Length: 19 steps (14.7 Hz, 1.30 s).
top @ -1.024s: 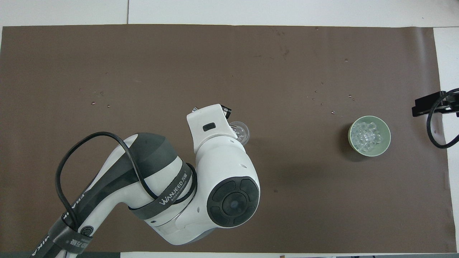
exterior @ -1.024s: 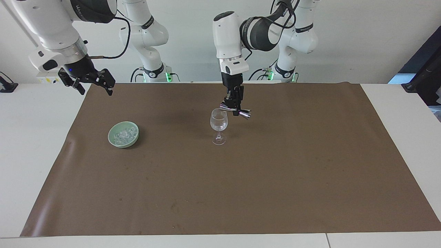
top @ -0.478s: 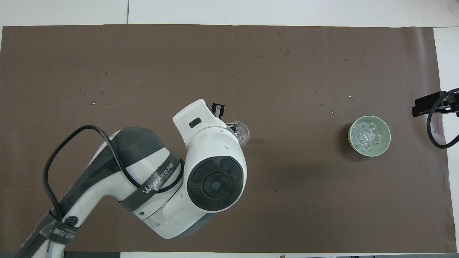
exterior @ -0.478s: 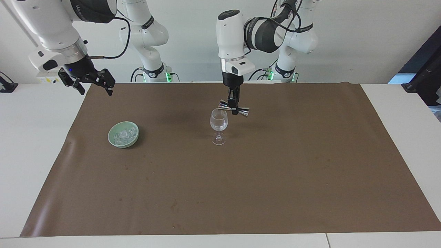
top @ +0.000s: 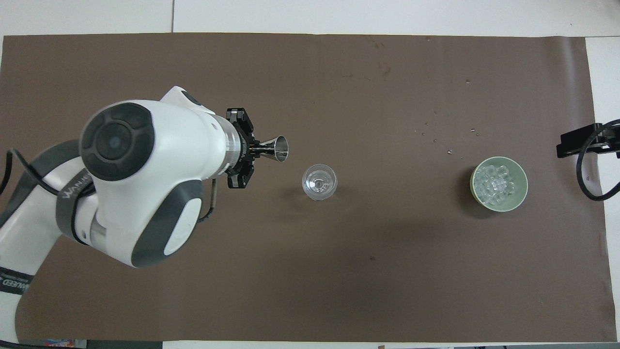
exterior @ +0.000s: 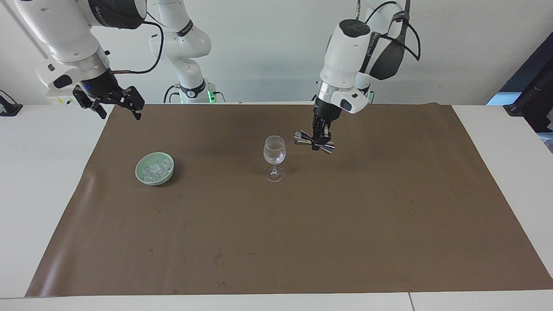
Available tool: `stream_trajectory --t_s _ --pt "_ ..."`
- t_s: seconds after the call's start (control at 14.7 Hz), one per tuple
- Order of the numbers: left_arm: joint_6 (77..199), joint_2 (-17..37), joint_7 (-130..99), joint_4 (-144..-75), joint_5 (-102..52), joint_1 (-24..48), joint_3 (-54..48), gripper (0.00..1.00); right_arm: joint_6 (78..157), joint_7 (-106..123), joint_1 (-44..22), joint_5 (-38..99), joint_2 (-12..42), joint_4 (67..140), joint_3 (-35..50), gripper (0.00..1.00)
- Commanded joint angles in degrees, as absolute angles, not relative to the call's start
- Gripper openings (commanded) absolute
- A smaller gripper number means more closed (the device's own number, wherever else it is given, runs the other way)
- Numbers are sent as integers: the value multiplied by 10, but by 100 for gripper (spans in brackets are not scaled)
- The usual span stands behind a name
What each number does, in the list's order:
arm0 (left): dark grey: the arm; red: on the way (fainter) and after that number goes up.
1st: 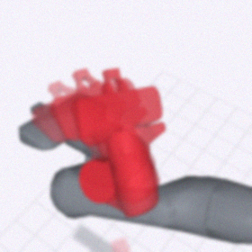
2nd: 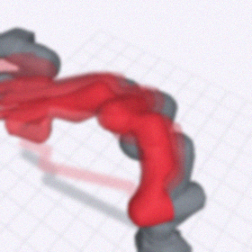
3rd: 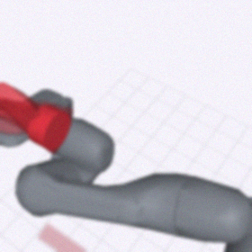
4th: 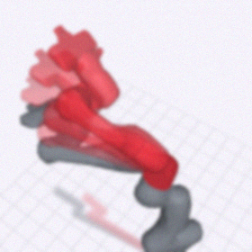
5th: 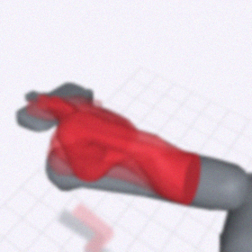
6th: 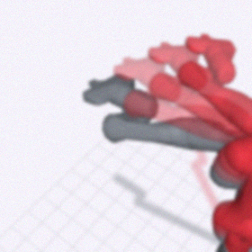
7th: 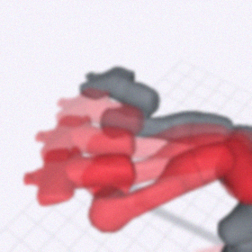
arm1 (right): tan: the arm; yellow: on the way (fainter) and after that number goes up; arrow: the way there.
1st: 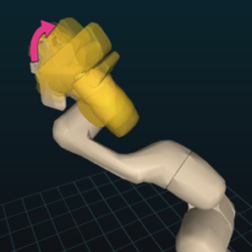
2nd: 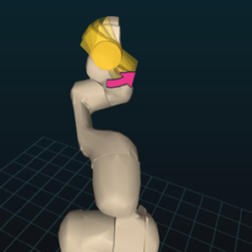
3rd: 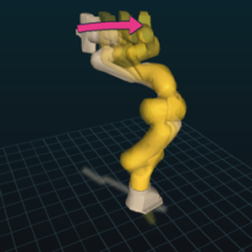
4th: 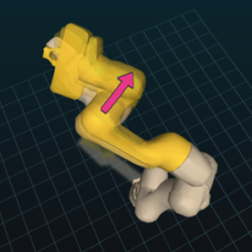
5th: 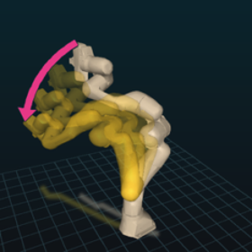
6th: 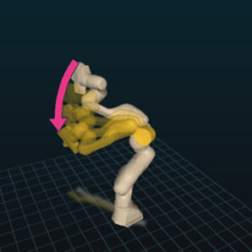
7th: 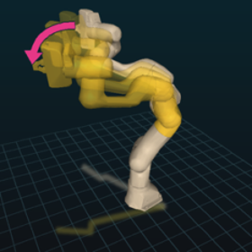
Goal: Pour wine and add ice with both arms
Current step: 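Carry the jigger with the left gripper back toward its spot, then lower the jigger with the left gripper while the right gripper reaches the bowl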
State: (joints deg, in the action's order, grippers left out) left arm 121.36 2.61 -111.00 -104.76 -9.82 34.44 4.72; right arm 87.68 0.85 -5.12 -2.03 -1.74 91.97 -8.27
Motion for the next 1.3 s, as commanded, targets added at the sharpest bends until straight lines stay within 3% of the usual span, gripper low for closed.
stream_trajectory --t_s 0.0,0.41,0.68,0.96,1.23 --pt "1231 15 -994 -1080 -227 260 43 0 874 13 -44 -11 -25 927 -80 100" --pt "1273 -25 -769 -1179 -440 103 43 0 875 13 -44 -10 -25 927 -81 100" --pt "1274 0 -621 -1210 -620 10 43 0 884 18 -45 -10 -45 968 -80 100" --pt "1274 49 -517 -1221 -766 -44 43 0 979 36 -57 -9 -66 1048 -80 100" --pt "1259 90 -477 -1230 -870 -91 42 0 1019 62 -58 -8 -26 1059 -80 100"
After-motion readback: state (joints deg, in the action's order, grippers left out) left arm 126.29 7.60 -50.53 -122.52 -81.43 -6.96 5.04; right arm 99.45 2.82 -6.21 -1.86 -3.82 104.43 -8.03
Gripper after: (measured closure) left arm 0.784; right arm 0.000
